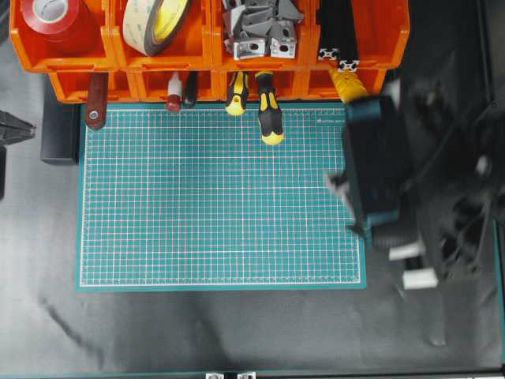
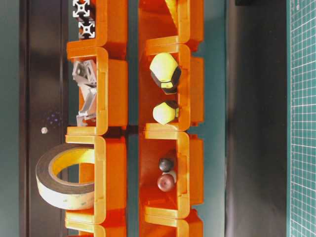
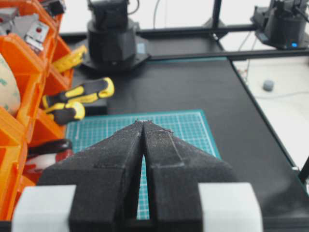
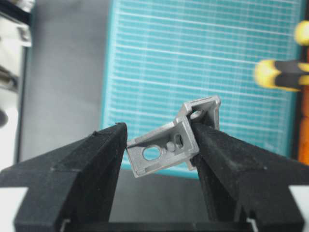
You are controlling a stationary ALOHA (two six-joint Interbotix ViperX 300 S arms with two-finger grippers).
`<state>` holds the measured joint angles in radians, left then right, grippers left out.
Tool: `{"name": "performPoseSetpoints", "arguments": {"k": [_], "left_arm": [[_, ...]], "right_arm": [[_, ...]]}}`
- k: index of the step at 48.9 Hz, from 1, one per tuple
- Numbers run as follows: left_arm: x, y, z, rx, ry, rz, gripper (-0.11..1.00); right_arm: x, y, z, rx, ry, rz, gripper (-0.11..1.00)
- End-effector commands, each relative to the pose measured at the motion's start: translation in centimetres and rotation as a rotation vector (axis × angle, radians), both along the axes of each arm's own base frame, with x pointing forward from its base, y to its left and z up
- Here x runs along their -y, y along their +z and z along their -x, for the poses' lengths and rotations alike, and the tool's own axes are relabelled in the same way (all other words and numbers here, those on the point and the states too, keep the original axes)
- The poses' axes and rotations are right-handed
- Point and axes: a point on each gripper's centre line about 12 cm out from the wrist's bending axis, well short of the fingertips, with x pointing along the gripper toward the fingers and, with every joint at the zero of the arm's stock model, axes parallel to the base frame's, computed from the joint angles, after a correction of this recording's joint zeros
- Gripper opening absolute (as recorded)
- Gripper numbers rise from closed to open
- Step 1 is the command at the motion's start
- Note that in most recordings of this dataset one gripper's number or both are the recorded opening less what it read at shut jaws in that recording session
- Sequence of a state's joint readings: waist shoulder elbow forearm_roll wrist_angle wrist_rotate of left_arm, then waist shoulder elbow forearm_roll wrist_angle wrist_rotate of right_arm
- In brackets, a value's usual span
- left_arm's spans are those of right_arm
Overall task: Pick corner brachets from container rack with right arm.
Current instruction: 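Lift the bracket out of the bin and carry it over the mat, then lower the right gripper toward the mat center and open it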
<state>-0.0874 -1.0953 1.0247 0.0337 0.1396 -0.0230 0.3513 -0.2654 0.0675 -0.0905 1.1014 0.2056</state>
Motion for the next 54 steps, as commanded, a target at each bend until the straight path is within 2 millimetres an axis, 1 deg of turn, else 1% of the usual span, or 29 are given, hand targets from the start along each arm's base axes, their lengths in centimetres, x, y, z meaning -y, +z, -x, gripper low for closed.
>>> {"name": "performPoseSetpoints", "arguments": {"k": [1, 6, 9, 16, 28, 31, 35, 41, 49, 54], "left_arm": [[0.0, 1.4, 0.1, 0.035, 0.000, 0.000, 0.00], [0.0, 1.5, 0.2, 0.040, 0.000, 0.002, 0.00], [0.0, 1.5, 0.2, 0.040, 0.000, 0.003, 0.00], [0.0, 1.7, 0.3, 0.049, 0.000, 0.004, 0.00], [-0.1, 2.0, 0.6, 0.064, 0.000, 0.006, 0.00], [-0.1, 2.2, 0.7, 0.069, 0.000, 0.006, 0.00], [-0.1, 2.2, 0.7, 0.069, 0.002, 0.006, 0.00], [-0.1, 2.2, 0.7, 0.072, 0.002, 0.006, 0.00], [-0.1, 2.1, 0.7, 0.069, 0.000, 0.006, 0.00], [-0.1, 2.1, 0.7, 0.069, 0.002, 0.006, 0.00]], "right_arm": [[-1.5, -2.4, -0.1, 0.070, 0.043, -0.029, 0.44], [-3.4, -5.8, -1.1, 0.111, 0.105, -0.009, 0.44], [-4.3, -7.4, -1.7, 0.126, 0.142, 0.027, 0.44], [-5.5, -10.7, -3.0, 0.087, 0.187, 0.126, 0.44], [-5.2, -16.3, -5.0, 0.011, 0.211, 0.264, 0.44], [-4.8, -17.8, -5.8, -0.003, 0.234, 0.341, 0.44], [-4.1, -19.4, -6.7, -0.016, 0.249, 0.411, 0.44], [-2.9, -20.6, -8.2, -0.013, 0.238, 0.446, 0.44], [-1.8, -21.4, -9.8, 0.052, 0.226, 0.396, 0.44], [-1.1, -21.8, -10.3, 0.078, 0.220, 0.371, 0.44]]}}
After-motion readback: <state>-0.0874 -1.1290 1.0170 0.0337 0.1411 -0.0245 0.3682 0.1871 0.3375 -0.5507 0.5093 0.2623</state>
